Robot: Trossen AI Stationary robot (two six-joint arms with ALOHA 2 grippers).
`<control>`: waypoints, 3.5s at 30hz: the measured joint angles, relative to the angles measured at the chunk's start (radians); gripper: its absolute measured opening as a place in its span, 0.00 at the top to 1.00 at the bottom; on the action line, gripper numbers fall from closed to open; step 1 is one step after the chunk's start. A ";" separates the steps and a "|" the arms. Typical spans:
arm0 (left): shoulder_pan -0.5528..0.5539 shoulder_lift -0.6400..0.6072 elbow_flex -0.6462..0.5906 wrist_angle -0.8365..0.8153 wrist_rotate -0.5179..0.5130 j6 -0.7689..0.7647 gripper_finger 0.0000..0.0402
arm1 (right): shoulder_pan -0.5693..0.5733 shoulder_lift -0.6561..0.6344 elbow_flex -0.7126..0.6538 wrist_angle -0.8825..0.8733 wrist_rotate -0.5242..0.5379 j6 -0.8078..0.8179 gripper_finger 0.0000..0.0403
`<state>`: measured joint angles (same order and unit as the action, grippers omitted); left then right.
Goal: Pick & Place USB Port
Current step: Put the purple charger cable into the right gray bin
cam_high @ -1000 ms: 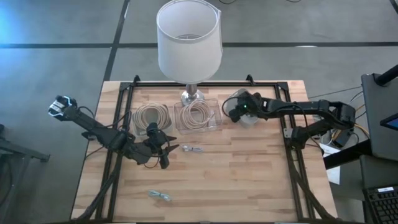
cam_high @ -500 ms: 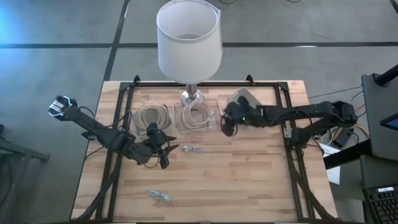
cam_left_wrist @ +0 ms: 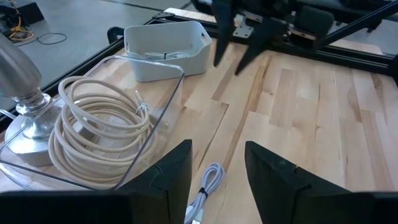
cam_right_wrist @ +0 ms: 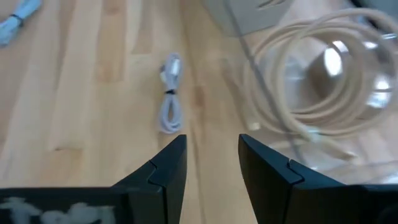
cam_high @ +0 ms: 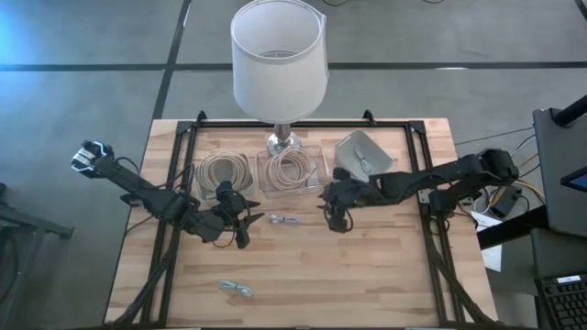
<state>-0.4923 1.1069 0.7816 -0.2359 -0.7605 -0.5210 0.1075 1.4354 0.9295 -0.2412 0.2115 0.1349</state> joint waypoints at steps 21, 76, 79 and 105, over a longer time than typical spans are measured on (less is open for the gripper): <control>0.000 0.000 -0.002 -0.009 0.005 0.007 0.62 | 0.004 0.436 0.232 0.109 -0.186 0.029 0.65; 0.000 0.000 -0.002 -0.026 0.008 0.015 0.62 | -0.007 0.678 0.439 -0.079 -0.034 -0.038 0.92; 0.000 0.000 -0.002 -0.026 0.008 0.016 0.62 | -0.007 0.672 0.451 -0.119 -0.035 -0.036 0.92; 0.000 0.000 -0.002 -0.027 0.008 0.020 0.62 | 0.039 0.612 0.587 -0.357 -0.035 -0.004 0.93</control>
<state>-0.4927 1.1072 0.7792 -0.2626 -0.7528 -0.5007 0.1460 2.0476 1.5166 -0.5980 0.1764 0.1310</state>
